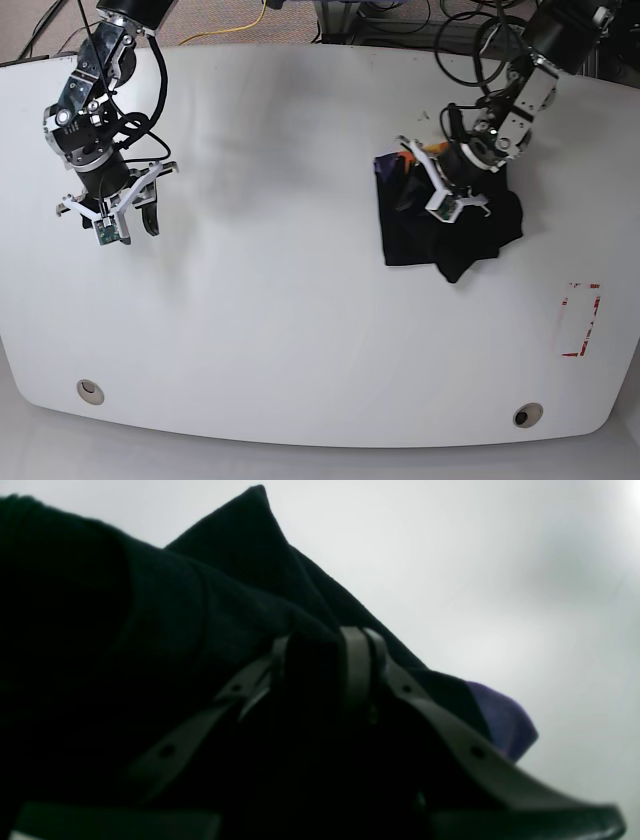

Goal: Layout the t-shirt on the table in an organized manner, then fold the t-shirt properly
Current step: 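Carry the bundle with the left gripper to the table edge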

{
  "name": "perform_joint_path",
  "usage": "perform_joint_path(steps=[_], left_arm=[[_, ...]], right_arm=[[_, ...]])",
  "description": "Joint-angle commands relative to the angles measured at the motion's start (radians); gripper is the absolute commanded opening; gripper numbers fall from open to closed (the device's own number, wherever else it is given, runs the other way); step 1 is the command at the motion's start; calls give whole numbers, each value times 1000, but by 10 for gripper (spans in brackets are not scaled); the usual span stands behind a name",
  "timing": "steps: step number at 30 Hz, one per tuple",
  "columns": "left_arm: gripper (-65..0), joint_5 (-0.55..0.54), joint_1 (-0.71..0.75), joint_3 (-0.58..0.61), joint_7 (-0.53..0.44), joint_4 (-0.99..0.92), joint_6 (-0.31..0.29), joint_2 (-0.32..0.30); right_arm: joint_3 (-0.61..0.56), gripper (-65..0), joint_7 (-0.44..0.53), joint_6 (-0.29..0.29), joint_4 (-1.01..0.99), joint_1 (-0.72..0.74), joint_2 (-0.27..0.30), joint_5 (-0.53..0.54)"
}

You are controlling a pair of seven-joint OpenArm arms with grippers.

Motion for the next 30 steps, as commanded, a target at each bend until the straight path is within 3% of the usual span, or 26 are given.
perform_joint_path(steps=[1,4,9,19,30], left_arm=[[-529,25,51,-82,114,-11,-66,-59],[-529,28,100,-174,114,-19,-148,-104],[-529,32,165,-338,114,-48,-290,-121],[-529,86,197,-534,115,-185,-470,-205],[-529,100,195,-608,112,-308,-471,-303]], right_arm=[[5,-395,27,-5,29,12,-10,10],[10,-395,27,-5,36,1,-25,10],[2,-395,27,-5,40,-9,-30,10],[2,-395,27,-5,46,-32,-33,10],[3,-396,27,-5,54,-52,-60,10]])
